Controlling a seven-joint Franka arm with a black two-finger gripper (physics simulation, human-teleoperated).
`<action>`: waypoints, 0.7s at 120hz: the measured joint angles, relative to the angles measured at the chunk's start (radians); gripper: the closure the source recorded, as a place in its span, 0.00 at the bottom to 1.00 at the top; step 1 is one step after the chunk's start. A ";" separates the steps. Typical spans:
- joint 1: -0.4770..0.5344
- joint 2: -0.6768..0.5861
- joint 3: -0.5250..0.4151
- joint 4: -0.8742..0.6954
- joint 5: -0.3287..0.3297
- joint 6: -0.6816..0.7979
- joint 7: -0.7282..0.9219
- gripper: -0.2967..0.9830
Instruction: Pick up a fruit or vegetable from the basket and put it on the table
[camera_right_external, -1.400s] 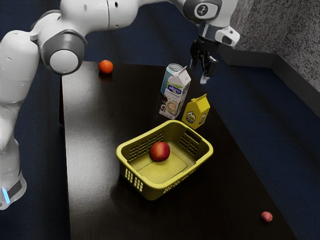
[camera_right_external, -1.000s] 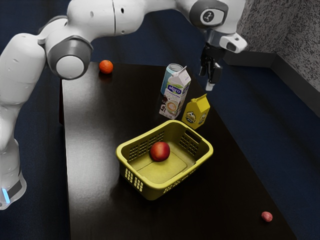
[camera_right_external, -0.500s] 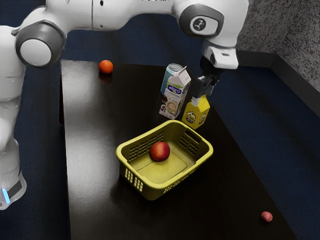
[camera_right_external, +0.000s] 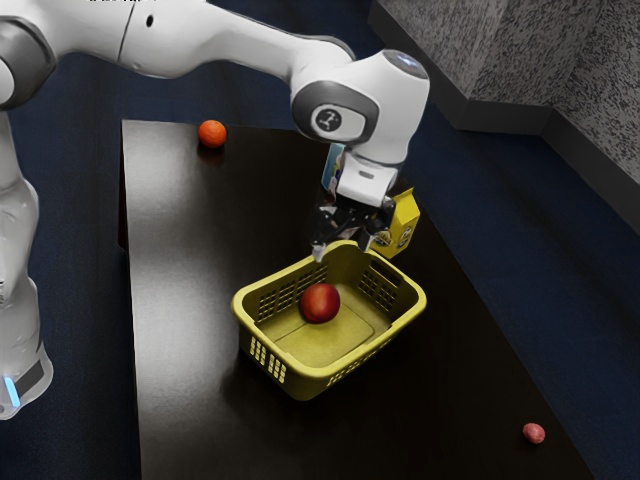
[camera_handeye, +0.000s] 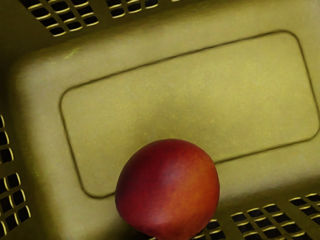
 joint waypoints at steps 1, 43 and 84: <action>0.001 0.000 -0.002 -0.002 0.000 0.003 0.004 0.23; -0.010 -0.002 -0.048 -0.043 -0.067 0.075 0.039 0.23; -0.009 -0.001 -0.048 -0.091 -0.073 0.131 0.020 0.23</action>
